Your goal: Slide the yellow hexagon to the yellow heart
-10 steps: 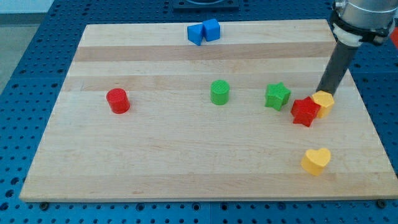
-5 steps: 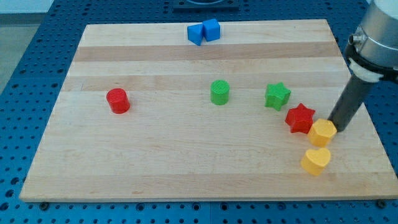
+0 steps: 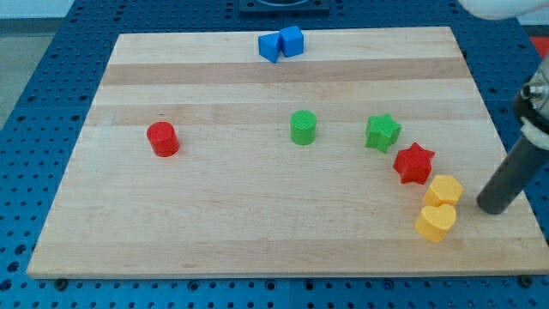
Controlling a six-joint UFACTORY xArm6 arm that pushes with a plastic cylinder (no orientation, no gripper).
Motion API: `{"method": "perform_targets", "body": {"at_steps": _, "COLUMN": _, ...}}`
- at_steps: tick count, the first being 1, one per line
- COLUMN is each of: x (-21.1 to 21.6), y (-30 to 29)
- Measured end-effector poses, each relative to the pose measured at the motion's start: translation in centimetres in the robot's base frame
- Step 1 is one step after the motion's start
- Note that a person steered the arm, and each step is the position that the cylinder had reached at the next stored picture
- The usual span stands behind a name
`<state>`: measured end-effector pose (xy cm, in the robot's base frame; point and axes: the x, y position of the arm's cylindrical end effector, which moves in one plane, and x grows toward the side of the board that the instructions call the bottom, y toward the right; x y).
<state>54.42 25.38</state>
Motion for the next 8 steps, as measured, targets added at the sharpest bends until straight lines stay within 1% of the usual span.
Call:
{"method": "perform_targets", "body": {"at_steps": 1, "x": -1.8, "y": 0.2}}
{"method": "perform_targets", "body": {"at_steps": 2, "x": -3.7, "y": -0.9}}
{"method": "perform_targets", "body": {"at_steps": 5, "x": -3.6, "y": -5.8}}
{"method": "perform_targets", "body": {"at_steps": 6, "x": -2.9, "y": -6.3}}
{"method": "perform_targets", "body": {"at_steps": 8, "x": -3.4, "y": -6.3}}
